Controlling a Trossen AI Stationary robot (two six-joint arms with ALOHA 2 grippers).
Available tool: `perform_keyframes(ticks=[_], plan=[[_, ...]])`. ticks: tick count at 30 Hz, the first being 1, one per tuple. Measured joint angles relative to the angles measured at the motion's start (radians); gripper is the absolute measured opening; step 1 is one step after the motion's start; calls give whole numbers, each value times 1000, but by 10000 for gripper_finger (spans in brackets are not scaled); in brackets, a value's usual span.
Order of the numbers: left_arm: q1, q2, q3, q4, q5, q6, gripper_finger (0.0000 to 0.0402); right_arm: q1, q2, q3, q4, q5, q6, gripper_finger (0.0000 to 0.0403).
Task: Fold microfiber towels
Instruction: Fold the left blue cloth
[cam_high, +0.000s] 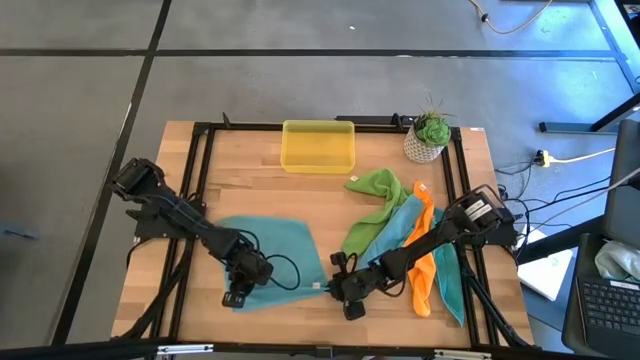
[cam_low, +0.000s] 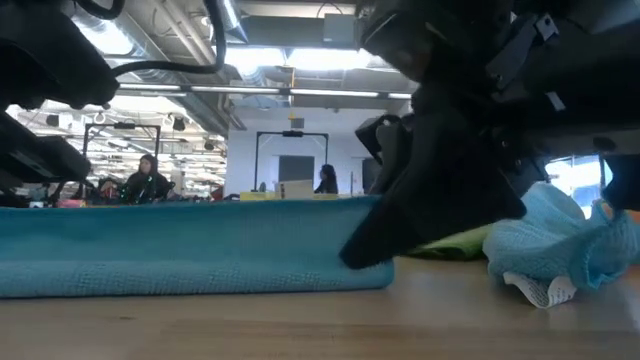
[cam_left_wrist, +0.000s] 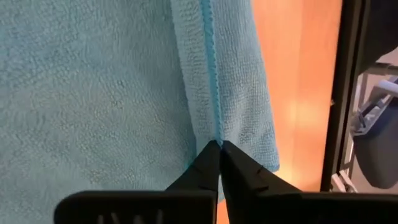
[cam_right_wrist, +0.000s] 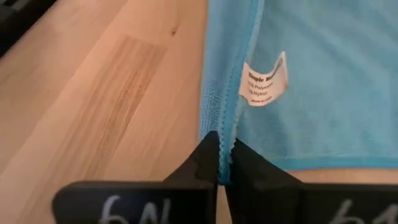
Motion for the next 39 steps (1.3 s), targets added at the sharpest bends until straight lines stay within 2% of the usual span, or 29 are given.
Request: perform_keyframes(ticks=[4, 10, 14, 19, 23, 26, 34, 39], plan=[[-29, 0, 55, -106, -56, -7, 1, -2, -47, 0, -31, 67, -74, 6], [-74, -1, 216, -407, -212, -12, 0, -48, -114, 0, -89, 90, -126, 11], [-118, -1, 339, -711, -416, -59, 0, -90, -138, 0, -112, 131, -210, 5], [-168, -2, 467, -1073, -705, -271, 0, -164, -176, 39, -129, 283, -376, 9], [-180, -46, 485, -1076, -923, -370, 0, -240, -198, 111, -125, 470, -536, 7], [-160, -67, 487, -1082, -1025, -426, 0, -295, -201, 180, -123, 568, -638, 4], [-133, -153, 486, -1079, -1400, -454, 0, -383, -211, 337, -132, 639, -807, 6], [-69, -232, 486, -1079, -1512, -398, 0, -382, -211, 417, -251, 698, -863, 5]])
